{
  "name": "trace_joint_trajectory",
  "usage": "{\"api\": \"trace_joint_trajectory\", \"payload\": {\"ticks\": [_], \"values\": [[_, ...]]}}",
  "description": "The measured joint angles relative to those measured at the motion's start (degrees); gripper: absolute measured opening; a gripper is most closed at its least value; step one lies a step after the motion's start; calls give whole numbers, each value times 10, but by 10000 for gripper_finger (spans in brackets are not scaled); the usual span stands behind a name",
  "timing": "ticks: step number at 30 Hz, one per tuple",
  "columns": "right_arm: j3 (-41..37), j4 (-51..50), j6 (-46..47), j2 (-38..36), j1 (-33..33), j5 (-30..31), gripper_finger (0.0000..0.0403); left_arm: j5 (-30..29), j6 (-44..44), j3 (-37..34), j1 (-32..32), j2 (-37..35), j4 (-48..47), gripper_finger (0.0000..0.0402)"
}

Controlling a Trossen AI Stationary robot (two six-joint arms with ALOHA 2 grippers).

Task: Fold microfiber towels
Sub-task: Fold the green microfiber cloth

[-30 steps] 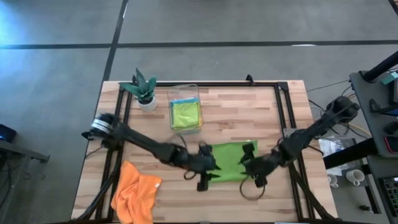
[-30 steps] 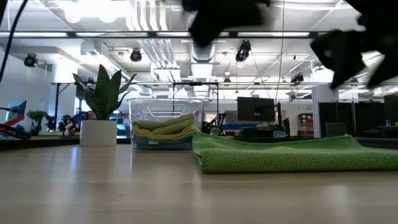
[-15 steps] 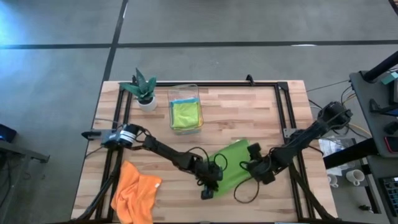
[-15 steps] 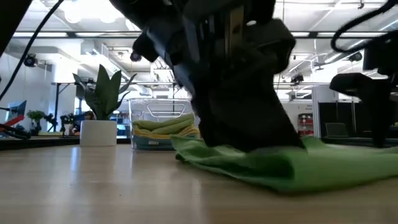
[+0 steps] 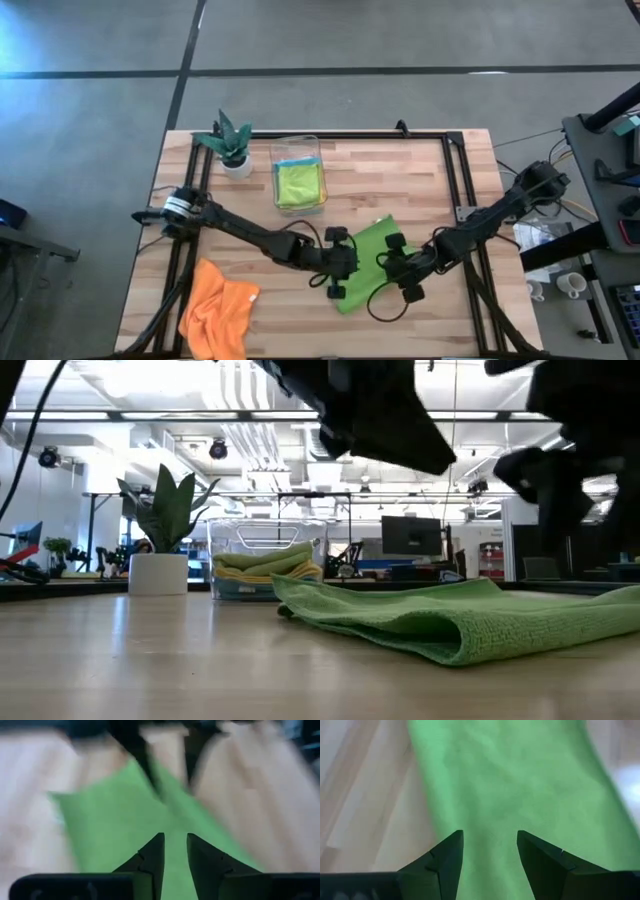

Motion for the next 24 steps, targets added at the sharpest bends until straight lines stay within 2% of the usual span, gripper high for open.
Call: {"api": "trace_joint_trajectory", "payload": {"ticks": [1,4,8,12,15,19,21,24], "values": [[-6,17,-12,7,0,-8,185,-21,30,-5,0,-3,4,67],[-17,44,-39,29,-7,-35,182,-30,91,-28,0,3,-4,67],[-23,-20,-40,42,-23,-77,176,-19,37,-55,6,36,-23,67],[-22,-147,-28,33,-43,-71,176,44,-52,-65,3,77,8,67],[-22,-215,-51,21,-62,-26,177,66,-79,-62,-9,100,99,67],[0,-242,-89,-2,-82,-3,177,83,-56,-60,-17,112,218,67],[24,-265,-98,-14,-82,-13,176,80,-32,-59,-10,92,221,67],[57,-297,-65,-32,-78,-30,171,45,-13,-60,11,48,185,67]]}}
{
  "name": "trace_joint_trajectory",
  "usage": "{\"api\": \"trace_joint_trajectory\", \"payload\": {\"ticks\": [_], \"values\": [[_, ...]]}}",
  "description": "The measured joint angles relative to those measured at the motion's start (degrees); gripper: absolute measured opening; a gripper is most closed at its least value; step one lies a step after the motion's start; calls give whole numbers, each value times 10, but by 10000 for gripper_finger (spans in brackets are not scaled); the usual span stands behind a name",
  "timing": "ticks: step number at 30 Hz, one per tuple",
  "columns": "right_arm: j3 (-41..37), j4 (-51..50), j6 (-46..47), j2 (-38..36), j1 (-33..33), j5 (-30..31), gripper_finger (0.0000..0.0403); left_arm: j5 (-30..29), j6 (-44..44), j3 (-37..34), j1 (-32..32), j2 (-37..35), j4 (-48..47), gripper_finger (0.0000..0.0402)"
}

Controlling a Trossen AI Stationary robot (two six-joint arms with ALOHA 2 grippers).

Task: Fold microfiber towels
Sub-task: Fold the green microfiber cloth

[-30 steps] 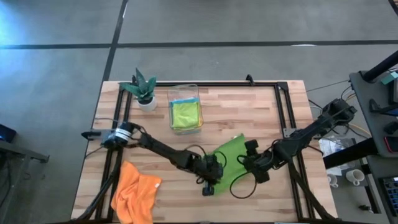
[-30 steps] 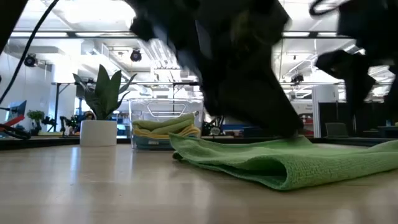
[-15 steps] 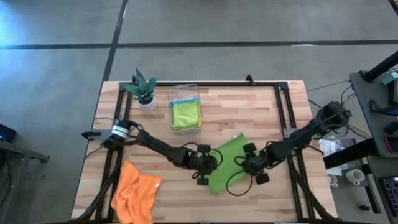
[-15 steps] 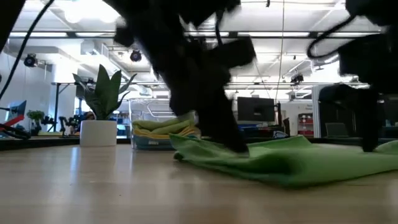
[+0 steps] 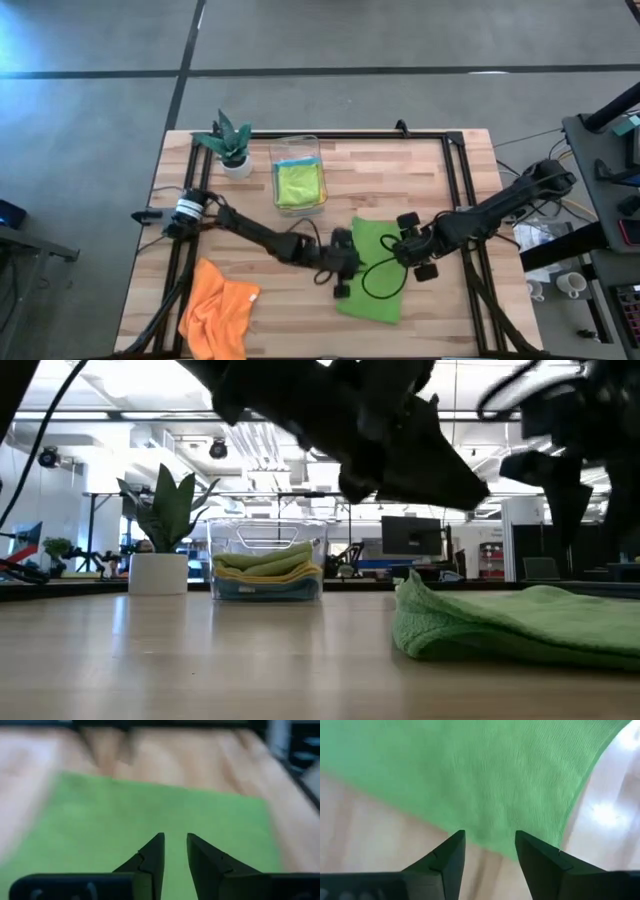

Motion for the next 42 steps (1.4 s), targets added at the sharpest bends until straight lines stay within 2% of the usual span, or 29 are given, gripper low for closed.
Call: {"api": "trace_joint_trajectory", "payload": {"ticks": [3,7,10,12,14,19,23,26,28,30,34,37,40,42], "values": [[-5,59,57,-19,13,-10,166,-32,47,-11,12,-20,-8,67],[-47,233,115,-18,50,-24,158,-23,135,-21,20,-14,41,67],[-77,333,117,12,88,-37,153,-26,126,-21,38,17,33,67],[-85,379,110,45,111,-50,153,-50,90,-21,46,37,5,67],[-88,370,110,76,131,-51,152,-77,57,-18,46,48,-8,67],[-81,291,163,109,154,-41,145,-83,8,-18,22,35,-75,67],[-86,232,174,72,151,-31,142,-93,-11,-16,8,7,-126,67],[-84,230,163,24,150,-12,141,-94,-4,-10,6,-21,-120,67],[-74,244,163,-8,150,10,141,-82,22,-8,1,-40,-117,67],[-73,245,165,-29,157,18,141,-63,84,-5,-18,-63,-118,67],[-66,305,134,-41,196,20,142,-73,201,11,-77,-77,-87,67],[-49,336,157,0,232,19,150,-97,156,28,-95,-53,-93,69],[17,277,242,65,263,42,168,-93,117,58,-111,-23,-109,84],[72,193,292,108,283,48,183,-87,110,105,-128,-7,-115,103]]}}
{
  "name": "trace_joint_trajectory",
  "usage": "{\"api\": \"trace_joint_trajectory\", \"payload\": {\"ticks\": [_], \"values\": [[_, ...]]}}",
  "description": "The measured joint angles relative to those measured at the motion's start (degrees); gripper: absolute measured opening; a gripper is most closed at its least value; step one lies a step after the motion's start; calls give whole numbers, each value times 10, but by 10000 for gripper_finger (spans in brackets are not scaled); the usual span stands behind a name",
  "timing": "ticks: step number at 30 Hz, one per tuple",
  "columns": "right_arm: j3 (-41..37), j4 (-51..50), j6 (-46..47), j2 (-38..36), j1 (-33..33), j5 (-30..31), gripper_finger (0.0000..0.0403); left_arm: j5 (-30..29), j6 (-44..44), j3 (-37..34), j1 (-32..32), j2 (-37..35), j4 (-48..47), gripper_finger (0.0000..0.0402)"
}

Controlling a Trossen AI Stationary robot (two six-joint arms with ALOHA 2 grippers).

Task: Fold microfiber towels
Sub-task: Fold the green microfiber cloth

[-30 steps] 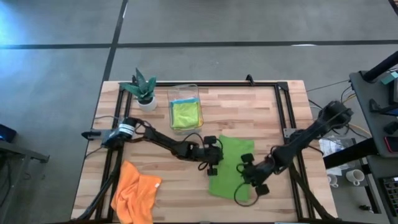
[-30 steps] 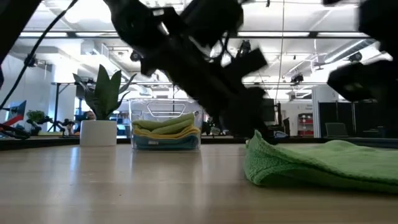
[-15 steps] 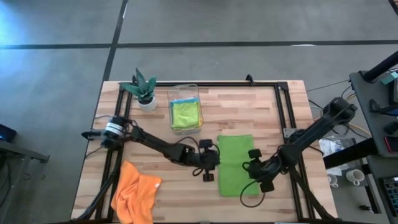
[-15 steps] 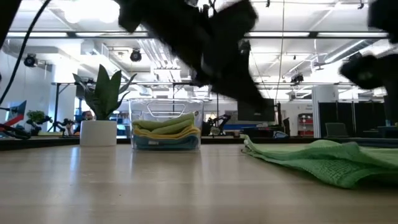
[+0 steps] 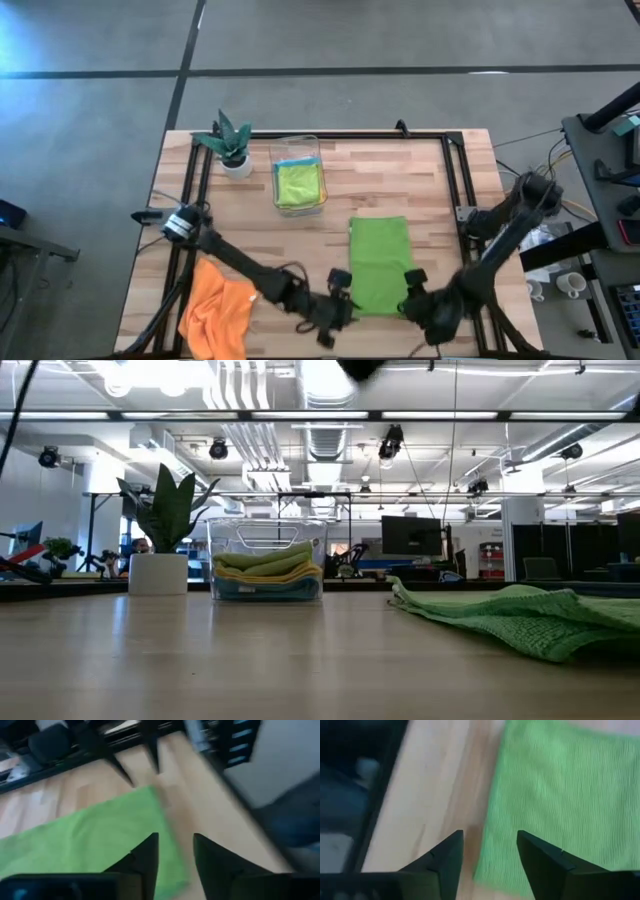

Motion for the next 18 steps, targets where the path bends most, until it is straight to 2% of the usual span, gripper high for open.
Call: {"api": "trace_joint_trajectory", "payload": {"ticks": [3,6,9,12,18], "values": [[88,-116,46,66,27,15,204,-3,-60,77,-11,14,-84,140],[161,-202,89,123,48,40,222,7,-134,115,-6,27,-176,171],[206,-258,136,168,64,48,231,22,-162,116,-11,38,-175,189],[229,-258,170,201,73,63,232,29,-205,106,-27,35,-162,191],[257,-267,179,237,61,76,225,24,-228,87,-37,36,-156,191]]}}
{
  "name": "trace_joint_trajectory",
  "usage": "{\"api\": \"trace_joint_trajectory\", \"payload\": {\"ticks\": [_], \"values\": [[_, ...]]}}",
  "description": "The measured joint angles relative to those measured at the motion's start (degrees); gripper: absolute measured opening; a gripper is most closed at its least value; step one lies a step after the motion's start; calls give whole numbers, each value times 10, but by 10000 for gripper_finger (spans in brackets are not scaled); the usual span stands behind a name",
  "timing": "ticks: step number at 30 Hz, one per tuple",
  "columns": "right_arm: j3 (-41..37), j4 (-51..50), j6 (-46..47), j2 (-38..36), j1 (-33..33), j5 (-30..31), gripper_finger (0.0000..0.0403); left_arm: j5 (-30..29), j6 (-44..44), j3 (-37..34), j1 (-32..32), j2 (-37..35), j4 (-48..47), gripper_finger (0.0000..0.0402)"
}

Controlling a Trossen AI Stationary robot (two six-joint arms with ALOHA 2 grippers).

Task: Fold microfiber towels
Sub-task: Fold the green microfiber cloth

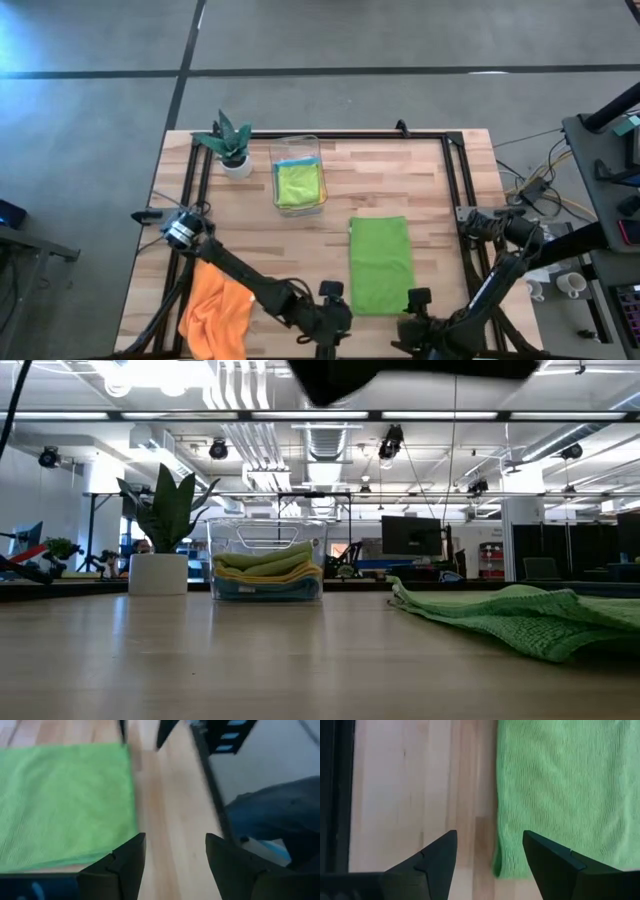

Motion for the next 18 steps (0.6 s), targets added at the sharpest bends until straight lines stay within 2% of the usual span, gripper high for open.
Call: {"api": "trace_joint_trajectory", "payload": {"ticks": [3,8,15,18], "values": [[9,-17,-3,-2,-6,-1,224,3,21,3,-3,12,24,192],[6,-27,-2,-27,4,-5,224,55,70,12,-1,63,97,213],[2,-29,-10,-31,8,-3,242,61,83,50,8,48,29,282],[-5,-27,-8,-31,16,1,251,42,80,46,-2,48,34,293]]}}
